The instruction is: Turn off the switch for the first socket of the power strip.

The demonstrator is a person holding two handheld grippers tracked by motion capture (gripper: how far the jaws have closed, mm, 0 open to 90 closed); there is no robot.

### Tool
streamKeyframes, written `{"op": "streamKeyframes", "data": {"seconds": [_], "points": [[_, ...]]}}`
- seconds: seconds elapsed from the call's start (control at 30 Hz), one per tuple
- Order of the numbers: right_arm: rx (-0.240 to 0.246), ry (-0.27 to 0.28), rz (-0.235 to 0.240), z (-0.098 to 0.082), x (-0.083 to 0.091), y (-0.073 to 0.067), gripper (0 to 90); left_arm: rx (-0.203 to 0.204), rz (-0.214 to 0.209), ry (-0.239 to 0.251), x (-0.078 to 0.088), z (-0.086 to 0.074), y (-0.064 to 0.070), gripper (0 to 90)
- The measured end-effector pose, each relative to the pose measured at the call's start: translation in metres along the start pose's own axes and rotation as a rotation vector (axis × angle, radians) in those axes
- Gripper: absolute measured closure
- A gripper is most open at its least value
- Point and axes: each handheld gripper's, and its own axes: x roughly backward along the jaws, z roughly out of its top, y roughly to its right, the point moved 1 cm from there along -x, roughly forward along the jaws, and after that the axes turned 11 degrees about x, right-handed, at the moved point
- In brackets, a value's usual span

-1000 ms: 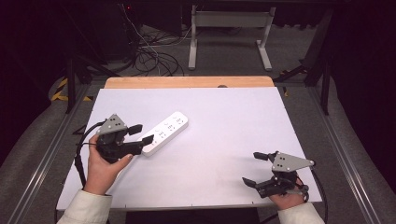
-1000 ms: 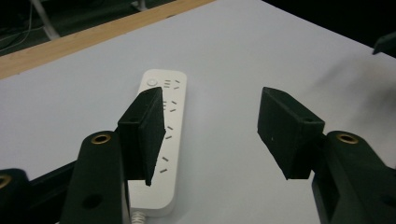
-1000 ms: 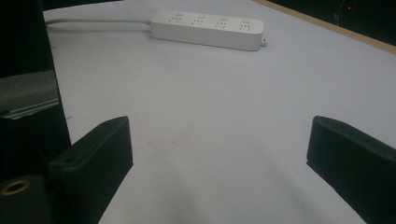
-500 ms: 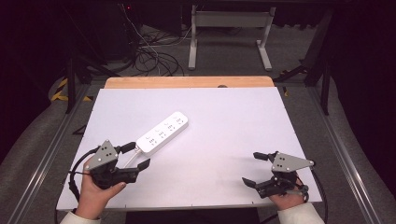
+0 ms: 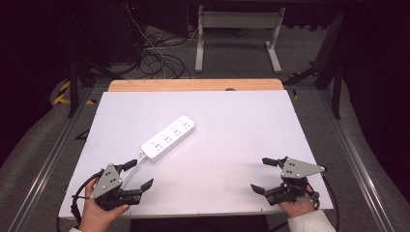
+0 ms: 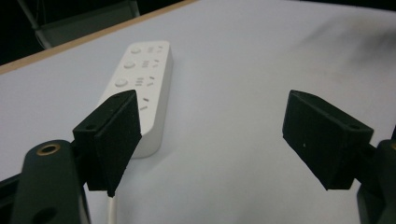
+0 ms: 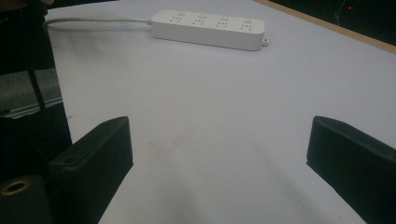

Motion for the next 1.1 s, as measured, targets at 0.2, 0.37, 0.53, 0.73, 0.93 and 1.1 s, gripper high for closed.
{"op": "streamKeyframes", "data": {"seconds": [0.2, 0.37, 0.53, 0.73, 0.93, 1.1], "points": [[-0.001, 0.0, 0.0, 0.0, 0.0, 0.0, 7.1, 0.018, -0.01, -0.019, -0.004, -0.011, -0.002, 19.9], [-0.003, -0.004, 0.003, 0.0, -0.001, 0.0, 7.1, 0.025, 0.014, -0.093, -0.007, -0.02, -0.003, 19.8], [-0.005, -0.005, 0.006, -0.001, -0.001, 0.001, 7.1, 0.052, 0.001, -0.116, -0.009, -0.022, -0.003, 20.1], [0.0, -0.009, 0.004, 0.0, -0.002, 0.0, 7.1, 0.077, 0.004, -0.039, -0.003, -0.016, -0.005, 21.2], [0.0, -0.009, 0.003, 0.0, -0.002, 0.0, 7.1, 0.066, 0.015, -0.013, -0.001, -0.014, -0.005, 21.2], [-0.001, -0.007, 0.004, 0.0, -0.002, 0.0, 7.1, 0.046, 0.027, -0.009, -0.001, -0.014, -0.003, 21.3]]}}
